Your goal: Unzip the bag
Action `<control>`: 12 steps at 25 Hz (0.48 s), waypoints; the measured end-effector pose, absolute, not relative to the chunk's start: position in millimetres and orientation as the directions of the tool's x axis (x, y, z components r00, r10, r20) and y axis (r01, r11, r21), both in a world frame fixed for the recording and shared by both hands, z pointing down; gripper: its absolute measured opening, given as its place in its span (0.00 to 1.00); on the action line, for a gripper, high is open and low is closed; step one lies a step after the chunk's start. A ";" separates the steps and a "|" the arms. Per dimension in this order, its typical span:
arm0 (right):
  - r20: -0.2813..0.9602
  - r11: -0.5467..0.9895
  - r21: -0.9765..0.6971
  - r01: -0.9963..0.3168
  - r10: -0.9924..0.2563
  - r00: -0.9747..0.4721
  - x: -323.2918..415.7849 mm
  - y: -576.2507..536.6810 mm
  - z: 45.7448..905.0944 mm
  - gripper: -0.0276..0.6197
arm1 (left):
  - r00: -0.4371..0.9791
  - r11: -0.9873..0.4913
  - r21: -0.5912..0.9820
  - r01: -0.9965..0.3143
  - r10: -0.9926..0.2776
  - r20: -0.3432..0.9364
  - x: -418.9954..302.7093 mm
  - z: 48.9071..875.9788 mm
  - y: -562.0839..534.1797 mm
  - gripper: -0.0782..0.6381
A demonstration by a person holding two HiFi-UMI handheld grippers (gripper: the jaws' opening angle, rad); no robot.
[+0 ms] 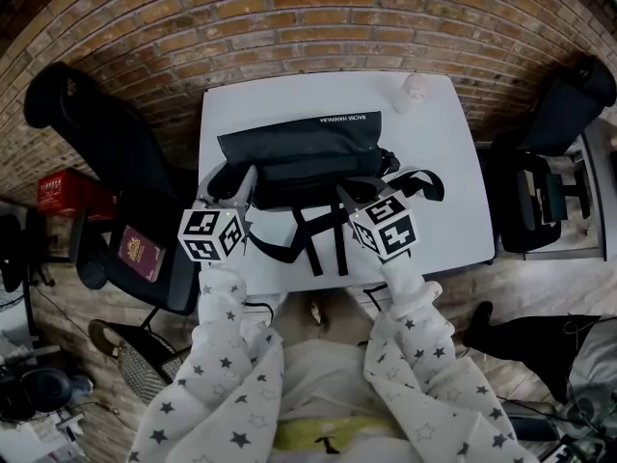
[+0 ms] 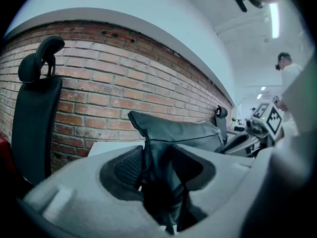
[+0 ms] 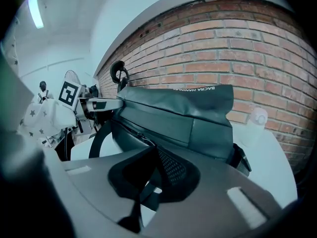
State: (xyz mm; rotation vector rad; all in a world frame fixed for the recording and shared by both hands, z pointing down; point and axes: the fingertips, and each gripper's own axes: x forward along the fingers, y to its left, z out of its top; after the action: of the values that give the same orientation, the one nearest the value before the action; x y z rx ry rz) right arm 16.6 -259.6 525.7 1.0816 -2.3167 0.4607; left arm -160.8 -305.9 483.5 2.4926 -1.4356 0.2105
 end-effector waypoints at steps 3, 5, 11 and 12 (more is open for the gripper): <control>0.597 0.603 -0.077 -0.794 -0.610 -0.521 23.6 -260.6 524.6 0.07 | 0.492 -0.470 0.147 -0.870 -0.834 0.250 -163.3 483.6 -306.1 0.36; 0.598 0.592 -0.076 -0.803 -0.617 -0.512 28.2 -260.6 524.7 0.07 | 0.488 -0.466 0.147 -0.873 -0.836 0.250 -164.4 483.9 -306.2 0.36; 0.593 0.582 -0.076 -0.809 -0.626 -0.506 31.8 -259.5 525.0 0.07 | 0.472 -0.450 0.143 -0.881 -0.844 0.254 -167.8 484.7 -306.0 0.36; 0.593 0.582 -0.073 -0.810 -0.628 -0.505 31.5 -259.5 524.8 0.07 | 0.470 -0.447 0.143 -0.883 -0.845 0.255 -168.2 485.0 -305.9 0.36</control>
State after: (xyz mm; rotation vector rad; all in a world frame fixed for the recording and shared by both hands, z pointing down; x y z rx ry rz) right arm 31.5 -259.5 524.8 1.1441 -2.2992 0.4690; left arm -168.2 -305.9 485.0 2.4652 -1.4826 0.2128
